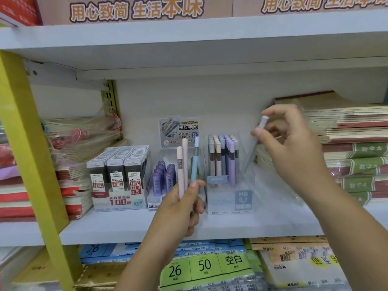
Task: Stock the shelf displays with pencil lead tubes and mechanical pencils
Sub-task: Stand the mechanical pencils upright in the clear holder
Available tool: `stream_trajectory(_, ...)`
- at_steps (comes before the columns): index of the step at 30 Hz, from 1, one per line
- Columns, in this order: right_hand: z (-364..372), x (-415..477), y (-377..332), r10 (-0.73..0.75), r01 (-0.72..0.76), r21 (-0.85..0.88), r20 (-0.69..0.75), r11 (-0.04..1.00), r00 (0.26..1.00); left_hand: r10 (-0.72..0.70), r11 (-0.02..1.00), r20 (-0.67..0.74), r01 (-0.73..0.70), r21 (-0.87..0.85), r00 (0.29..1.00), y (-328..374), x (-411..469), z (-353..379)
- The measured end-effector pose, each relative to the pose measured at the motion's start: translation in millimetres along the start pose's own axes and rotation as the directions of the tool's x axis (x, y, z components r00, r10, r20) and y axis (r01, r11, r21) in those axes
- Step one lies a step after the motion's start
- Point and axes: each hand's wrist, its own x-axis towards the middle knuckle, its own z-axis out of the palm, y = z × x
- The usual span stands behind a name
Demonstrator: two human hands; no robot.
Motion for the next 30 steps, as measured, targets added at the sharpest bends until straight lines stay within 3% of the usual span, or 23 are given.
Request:
stream_trajectory(8,11,-8,11,0.037,-0.027,-0.123,0.081,0.992,0.996,-0.011,1.0,0.0,0.011,-0.02,1.0,-2,-1,2)
stream_trajectory(22,11,-10,8,-0.002,0.015,-0.14,0.092,0.99,0.996,0.011,1.0,0.006,-0.011,0.003,1.0,-3,0,2)
stream_trajectory(30,19,-12,13,0.062,-0.029,-0.199,0.157,0.979,0.986,0.014,1.0,0.012,-0.015,0.015,1.0,-2,-2,2)
